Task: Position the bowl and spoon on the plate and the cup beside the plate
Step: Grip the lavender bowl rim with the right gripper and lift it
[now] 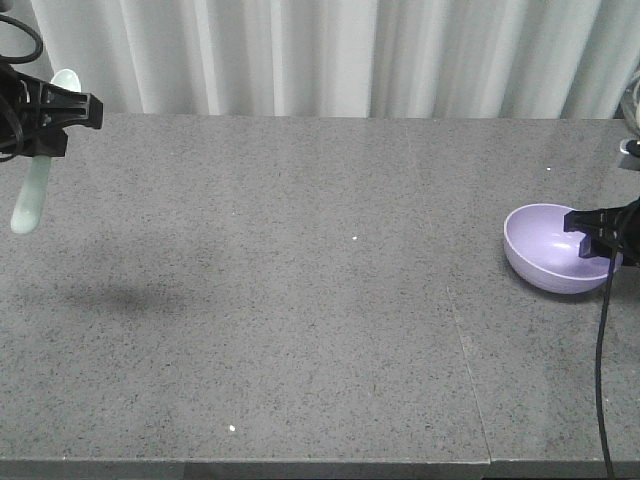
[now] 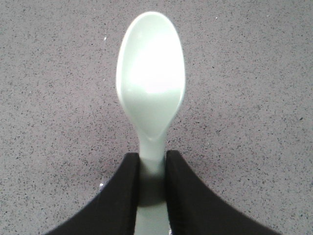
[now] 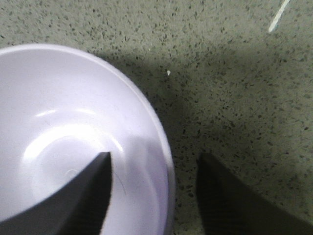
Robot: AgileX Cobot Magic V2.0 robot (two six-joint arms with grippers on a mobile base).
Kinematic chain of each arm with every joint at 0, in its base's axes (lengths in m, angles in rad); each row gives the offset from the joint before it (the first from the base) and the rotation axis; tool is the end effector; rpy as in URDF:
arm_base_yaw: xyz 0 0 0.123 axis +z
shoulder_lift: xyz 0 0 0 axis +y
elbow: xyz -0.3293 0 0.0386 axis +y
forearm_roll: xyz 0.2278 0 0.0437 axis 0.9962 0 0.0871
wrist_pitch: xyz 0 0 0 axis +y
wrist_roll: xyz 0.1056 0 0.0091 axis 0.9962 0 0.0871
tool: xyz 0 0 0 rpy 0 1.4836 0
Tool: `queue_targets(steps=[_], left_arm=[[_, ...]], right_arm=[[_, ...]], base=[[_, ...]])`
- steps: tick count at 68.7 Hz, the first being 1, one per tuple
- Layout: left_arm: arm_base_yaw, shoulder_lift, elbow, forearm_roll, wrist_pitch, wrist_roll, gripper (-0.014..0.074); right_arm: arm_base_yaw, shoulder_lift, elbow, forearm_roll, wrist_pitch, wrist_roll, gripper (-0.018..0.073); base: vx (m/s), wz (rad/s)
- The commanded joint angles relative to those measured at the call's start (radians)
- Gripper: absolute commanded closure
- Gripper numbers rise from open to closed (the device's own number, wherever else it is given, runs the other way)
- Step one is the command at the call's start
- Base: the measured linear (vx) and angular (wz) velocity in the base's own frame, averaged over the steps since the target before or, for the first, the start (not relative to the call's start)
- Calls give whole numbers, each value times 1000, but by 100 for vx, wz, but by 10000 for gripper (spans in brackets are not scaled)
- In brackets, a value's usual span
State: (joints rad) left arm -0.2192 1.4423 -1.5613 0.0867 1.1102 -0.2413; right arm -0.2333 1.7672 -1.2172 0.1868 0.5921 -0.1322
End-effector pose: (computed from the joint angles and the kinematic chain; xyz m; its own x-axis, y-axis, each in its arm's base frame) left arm 0.2775 -0.0534 0.4419 -0.7846 -0.0308 -0.6192 0.0122 0.9978 -0.0651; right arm 0.3643 -0.0752 0.2653 -0.8379 0.2230 -0.4981 0.1991 0.9747 0.1014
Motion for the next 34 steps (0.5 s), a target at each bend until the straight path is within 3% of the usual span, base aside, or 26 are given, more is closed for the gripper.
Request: queue_targets(steps=[1,14,34], left_arm=[[-3,-35,-25,3,-44,-10,603],[-3,-35,-25,3,-44,-10,603],[-3,-35,-25,3,-44,-10,603]], right_arm=[[-6,-39,-32,9,-36,-9,317],[-6,-39,-32,9,-26,-8,577],[-6,-169,-32,6,35,-26,566]], base=[[0,0],[0,0],[0,0]])
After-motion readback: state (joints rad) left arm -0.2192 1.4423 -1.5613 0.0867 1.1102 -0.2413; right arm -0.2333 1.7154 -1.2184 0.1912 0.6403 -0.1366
